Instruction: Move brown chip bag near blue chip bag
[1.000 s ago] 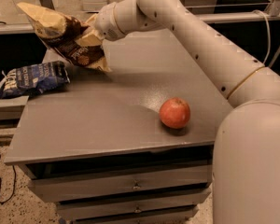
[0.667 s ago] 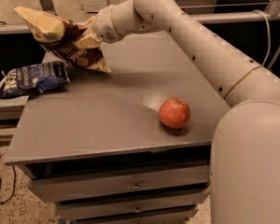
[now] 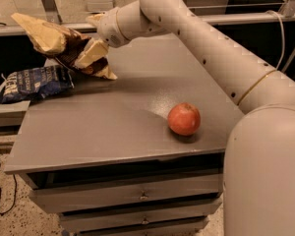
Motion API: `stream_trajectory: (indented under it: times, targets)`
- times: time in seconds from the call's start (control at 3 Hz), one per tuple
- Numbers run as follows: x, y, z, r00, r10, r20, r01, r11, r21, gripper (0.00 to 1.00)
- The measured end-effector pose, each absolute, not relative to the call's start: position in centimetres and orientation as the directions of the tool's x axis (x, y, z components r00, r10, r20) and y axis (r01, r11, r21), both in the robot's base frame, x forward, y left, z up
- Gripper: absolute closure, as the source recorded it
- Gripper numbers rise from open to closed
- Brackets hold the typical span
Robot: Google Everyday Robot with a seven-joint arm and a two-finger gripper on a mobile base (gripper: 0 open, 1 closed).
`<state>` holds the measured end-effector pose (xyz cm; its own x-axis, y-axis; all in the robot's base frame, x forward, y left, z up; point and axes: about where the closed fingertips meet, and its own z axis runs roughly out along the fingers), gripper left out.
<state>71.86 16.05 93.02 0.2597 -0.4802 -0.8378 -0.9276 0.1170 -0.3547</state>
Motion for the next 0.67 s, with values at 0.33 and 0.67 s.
stream_trajectory:
  times: [0.33,0.67]
  targets:
    - [71.7,13.9,93.9,0.267,-0.507,-0.819,-0.92,0.119,-0.374,0.0]
    - [70.6,9.3,95.3,0.288,-0.545,-0.788,-0.916,0.085,-0.393,0.0]
